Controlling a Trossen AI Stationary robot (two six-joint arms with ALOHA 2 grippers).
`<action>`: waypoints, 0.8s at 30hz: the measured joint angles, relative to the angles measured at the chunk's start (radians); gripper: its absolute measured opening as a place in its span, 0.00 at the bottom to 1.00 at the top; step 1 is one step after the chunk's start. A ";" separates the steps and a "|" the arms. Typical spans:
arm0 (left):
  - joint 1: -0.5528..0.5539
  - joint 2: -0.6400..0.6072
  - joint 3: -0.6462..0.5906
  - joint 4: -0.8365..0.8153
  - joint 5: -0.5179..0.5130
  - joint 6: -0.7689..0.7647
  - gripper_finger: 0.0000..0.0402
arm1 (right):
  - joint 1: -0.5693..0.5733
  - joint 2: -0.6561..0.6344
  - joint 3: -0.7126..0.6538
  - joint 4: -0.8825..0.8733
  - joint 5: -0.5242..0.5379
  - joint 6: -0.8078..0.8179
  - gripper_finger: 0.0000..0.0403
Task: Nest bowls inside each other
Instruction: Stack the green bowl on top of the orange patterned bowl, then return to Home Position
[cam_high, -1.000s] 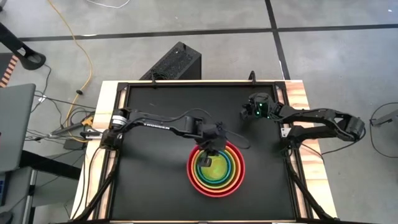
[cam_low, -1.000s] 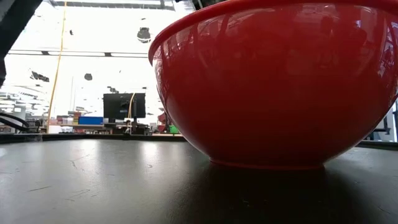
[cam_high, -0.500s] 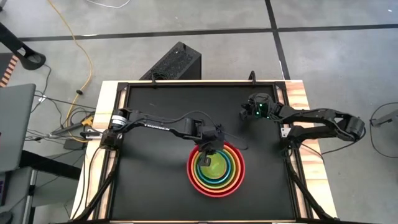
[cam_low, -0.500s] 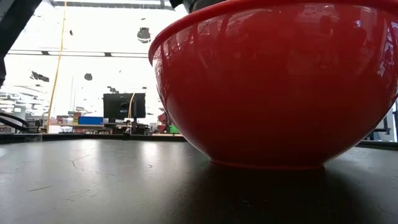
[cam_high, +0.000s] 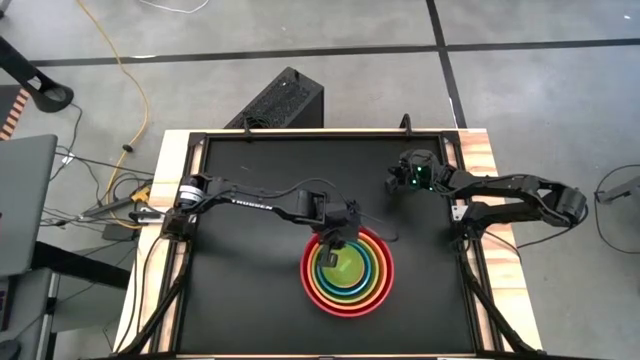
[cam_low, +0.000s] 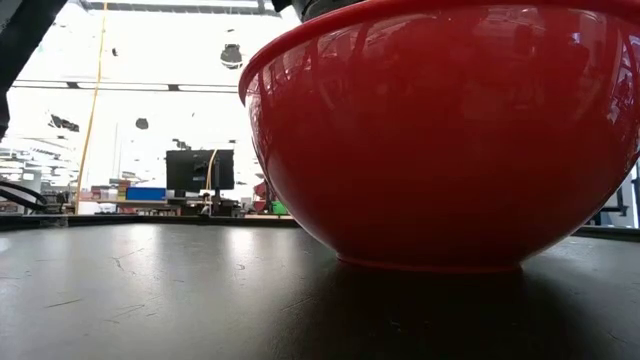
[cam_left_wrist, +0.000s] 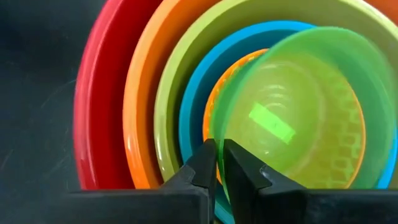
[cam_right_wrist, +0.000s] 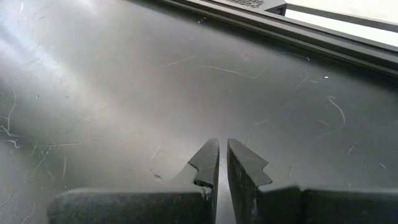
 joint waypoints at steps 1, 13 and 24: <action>0.000 0.000 0.000 -0.003 0.000 0.000 0.05 | 0.000 0.000 0.000 0.000 0.000 0.000 0.12; 0.000 0.000 0.000 -0.043 0.000 -0.008 0.20 | 0.000 0.000 0.000 -0.010 0.000 0.002 0.12; 0.006 -0.086 0.066 -0.223 -0.123 0.018 0.22 | 0.072 0.000 0.000 0.007 -0.014 -0.017 0.12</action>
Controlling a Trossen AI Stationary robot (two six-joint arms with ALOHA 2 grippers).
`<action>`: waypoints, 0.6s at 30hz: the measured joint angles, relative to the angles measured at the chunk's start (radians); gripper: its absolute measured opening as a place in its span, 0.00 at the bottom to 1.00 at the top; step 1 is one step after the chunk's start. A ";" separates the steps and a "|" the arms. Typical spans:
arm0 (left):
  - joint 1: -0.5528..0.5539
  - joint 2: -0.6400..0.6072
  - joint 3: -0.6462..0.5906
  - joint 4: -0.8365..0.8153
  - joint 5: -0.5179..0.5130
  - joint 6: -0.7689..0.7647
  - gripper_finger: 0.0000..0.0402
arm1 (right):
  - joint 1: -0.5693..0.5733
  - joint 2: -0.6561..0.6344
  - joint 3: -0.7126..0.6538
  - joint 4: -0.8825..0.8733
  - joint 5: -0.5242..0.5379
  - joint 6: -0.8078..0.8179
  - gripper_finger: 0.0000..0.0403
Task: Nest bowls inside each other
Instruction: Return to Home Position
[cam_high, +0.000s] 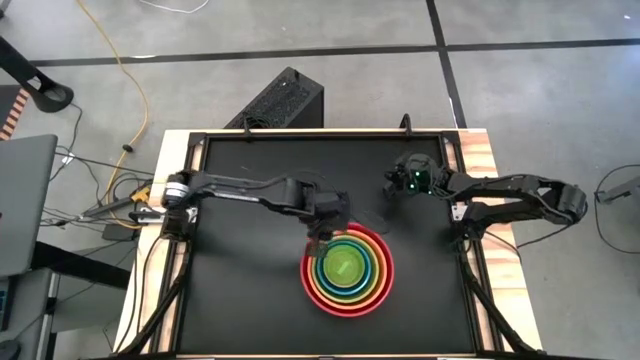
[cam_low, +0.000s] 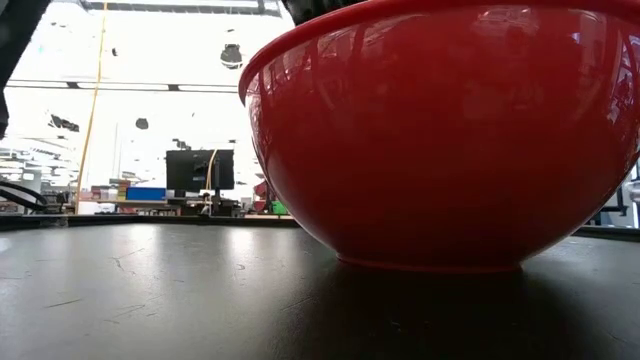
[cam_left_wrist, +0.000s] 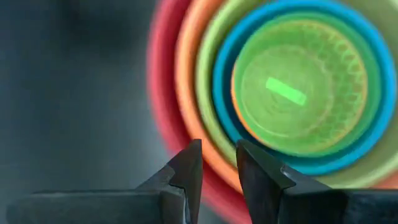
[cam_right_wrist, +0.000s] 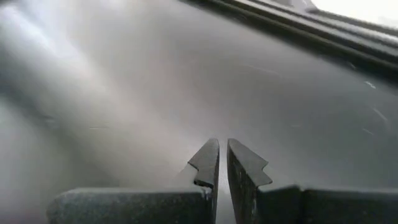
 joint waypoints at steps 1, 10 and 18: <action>0.000 -0.030 -0.009 0.002 -0.013 0.006 0.22 | 0.016 0.000 0.000 0.015 0.000 -0.008 0.12; 0.054 -0.475 -0.452 0.413 -0.091 -0.021 0.22 | 0.172 -0.009 -0.127 0.393 -0.071 -0.075 0.11; 0.114 -0.886 -1.042 0.964 -0.086 -0.103 0.22 | 0.130 -0.024 -0.303 0.778 -0.274 -0.077 0.04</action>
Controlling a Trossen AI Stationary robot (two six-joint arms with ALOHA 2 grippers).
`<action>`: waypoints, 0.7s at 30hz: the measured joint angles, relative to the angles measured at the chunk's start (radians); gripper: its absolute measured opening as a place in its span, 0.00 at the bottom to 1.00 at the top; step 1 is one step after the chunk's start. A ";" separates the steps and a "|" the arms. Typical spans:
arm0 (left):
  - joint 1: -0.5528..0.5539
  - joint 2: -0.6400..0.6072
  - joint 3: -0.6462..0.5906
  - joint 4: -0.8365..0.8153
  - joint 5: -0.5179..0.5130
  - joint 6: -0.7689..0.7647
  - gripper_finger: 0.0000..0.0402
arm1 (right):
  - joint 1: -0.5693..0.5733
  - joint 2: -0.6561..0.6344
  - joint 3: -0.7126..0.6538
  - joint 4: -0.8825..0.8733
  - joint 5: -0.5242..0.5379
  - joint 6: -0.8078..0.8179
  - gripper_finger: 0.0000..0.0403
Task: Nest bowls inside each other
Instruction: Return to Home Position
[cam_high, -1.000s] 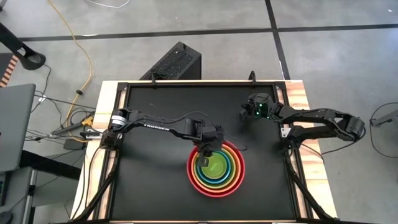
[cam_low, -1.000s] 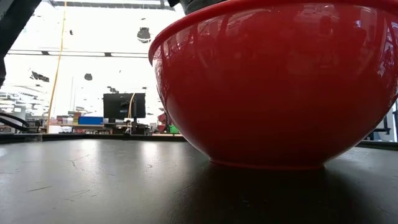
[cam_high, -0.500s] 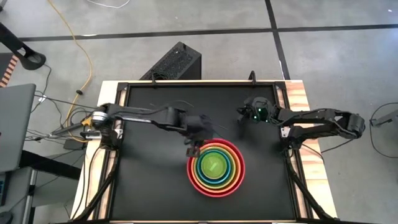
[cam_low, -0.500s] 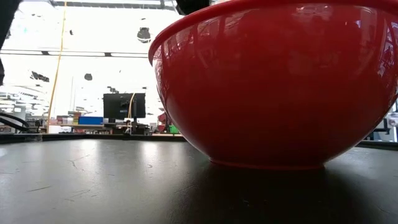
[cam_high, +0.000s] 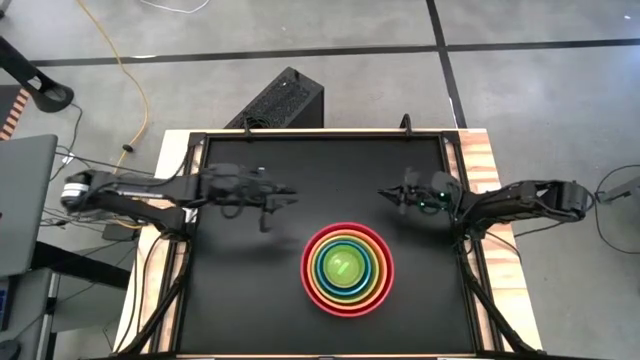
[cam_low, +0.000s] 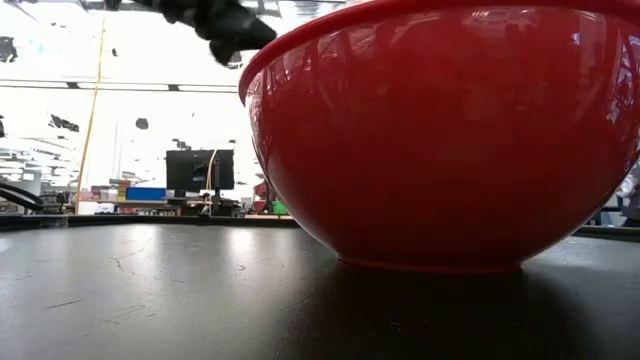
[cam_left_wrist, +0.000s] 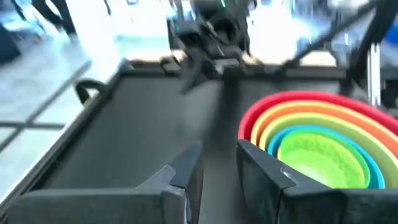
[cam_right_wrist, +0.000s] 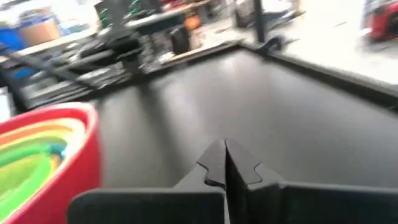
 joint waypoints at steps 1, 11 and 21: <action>0.005 -0.041 -0.062 0.059 0.000 -0.007 0.22 | -0.006 0.001 0.004 -0.010 -0.040 0.000 0.03; 0.056 -0.401 -0.461 0.239 0.002 -0.082 0.22 | -0.016 0.015 0.044 -0.006 -0.127 -0.026 0.02; 0.058 -0.738 -0.633 0.202 0.000 -0.021 0.22 | -0.015 -0.121 0.022 -0.179 -0.112 0.034 0.02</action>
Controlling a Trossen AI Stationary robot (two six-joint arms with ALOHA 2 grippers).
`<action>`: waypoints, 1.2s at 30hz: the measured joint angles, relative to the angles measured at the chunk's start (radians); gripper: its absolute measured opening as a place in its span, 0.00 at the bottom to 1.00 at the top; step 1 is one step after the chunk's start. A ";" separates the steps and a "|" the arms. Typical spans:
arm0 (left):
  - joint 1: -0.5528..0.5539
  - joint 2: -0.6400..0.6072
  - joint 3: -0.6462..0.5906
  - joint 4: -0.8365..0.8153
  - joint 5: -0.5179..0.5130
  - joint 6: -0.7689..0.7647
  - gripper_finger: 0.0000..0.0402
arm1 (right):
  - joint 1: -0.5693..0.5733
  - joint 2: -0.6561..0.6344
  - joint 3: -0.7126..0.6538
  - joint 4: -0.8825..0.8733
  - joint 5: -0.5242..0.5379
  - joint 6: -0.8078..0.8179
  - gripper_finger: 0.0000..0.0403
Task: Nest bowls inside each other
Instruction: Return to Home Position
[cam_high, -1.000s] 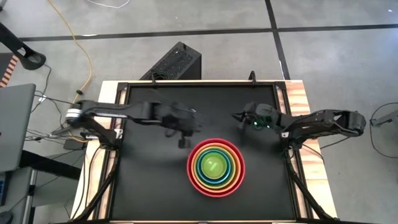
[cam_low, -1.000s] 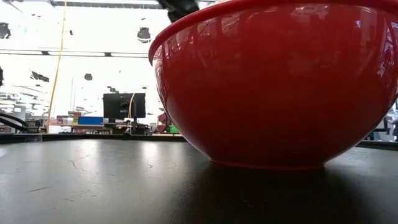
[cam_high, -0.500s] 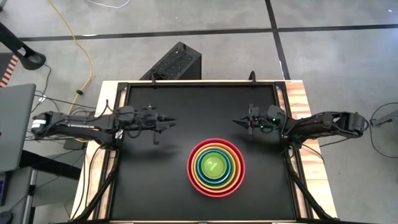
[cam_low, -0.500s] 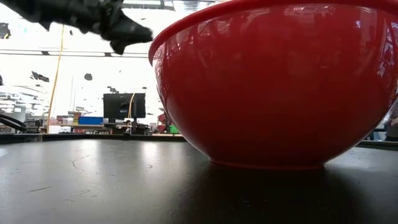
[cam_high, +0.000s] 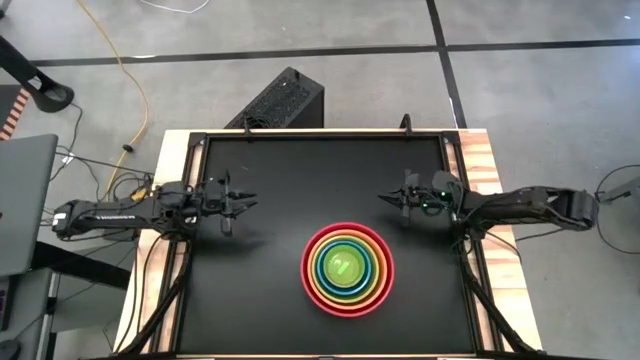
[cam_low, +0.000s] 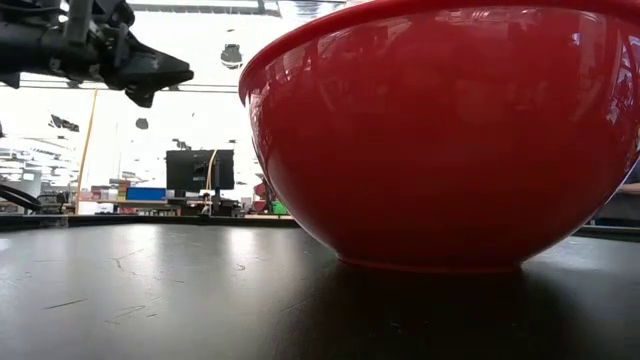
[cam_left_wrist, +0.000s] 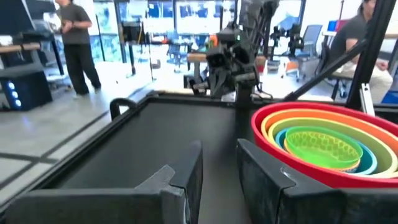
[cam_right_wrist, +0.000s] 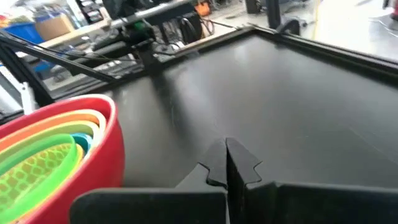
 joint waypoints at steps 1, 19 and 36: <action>0.000 -0.024 -0.011 -0.004 0.000 0.003 0.22 | 0.000 -0.036 -0.007 -0.040 0.016 0.000 0.02; 0.000 -0.198 -0.028 -0.319 -0.008 -0.012 0.22 | -0.001 -0.702 -0.013 -0.675 0.143 -0.006 0.01; 0.000 -0.197 -0.028 -0.536 -0.052 -0.144 0.22 | -0.001 -0.752 -0.013 -0.723 0.146 -0.007 0.08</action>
